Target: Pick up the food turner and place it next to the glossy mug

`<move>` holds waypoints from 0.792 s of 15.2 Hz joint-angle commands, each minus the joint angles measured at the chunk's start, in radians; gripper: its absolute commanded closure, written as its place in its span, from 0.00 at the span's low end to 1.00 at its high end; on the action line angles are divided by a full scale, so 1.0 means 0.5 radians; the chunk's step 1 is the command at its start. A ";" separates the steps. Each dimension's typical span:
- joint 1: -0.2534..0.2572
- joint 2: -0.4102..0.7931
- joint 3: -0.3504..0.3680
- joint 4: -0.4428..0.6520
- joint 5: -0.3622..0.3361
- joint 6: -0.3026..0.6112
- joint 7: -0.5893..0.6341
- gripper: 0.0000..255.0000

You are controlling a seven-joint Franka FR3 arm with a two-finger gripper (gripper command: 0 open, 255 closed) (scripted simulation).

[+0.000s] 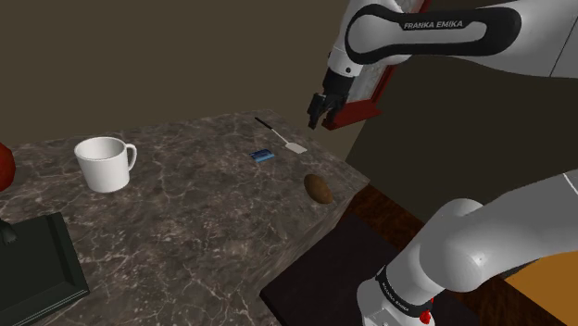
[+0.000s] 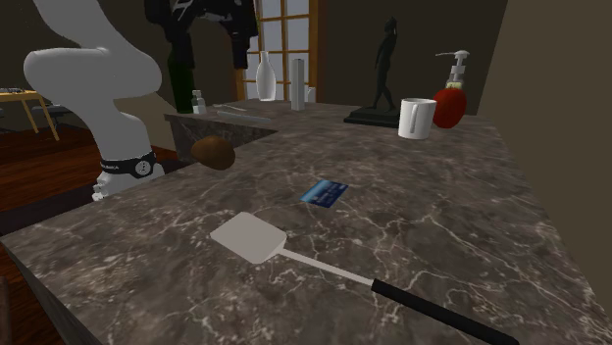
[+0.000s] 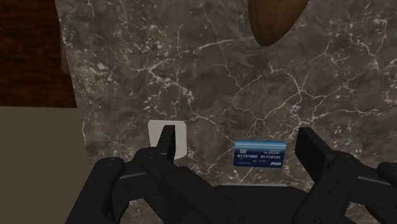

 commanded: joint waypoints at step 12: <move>-0.048 0.942 -0.128 0.544 0.133 0.456 -0.218 0.00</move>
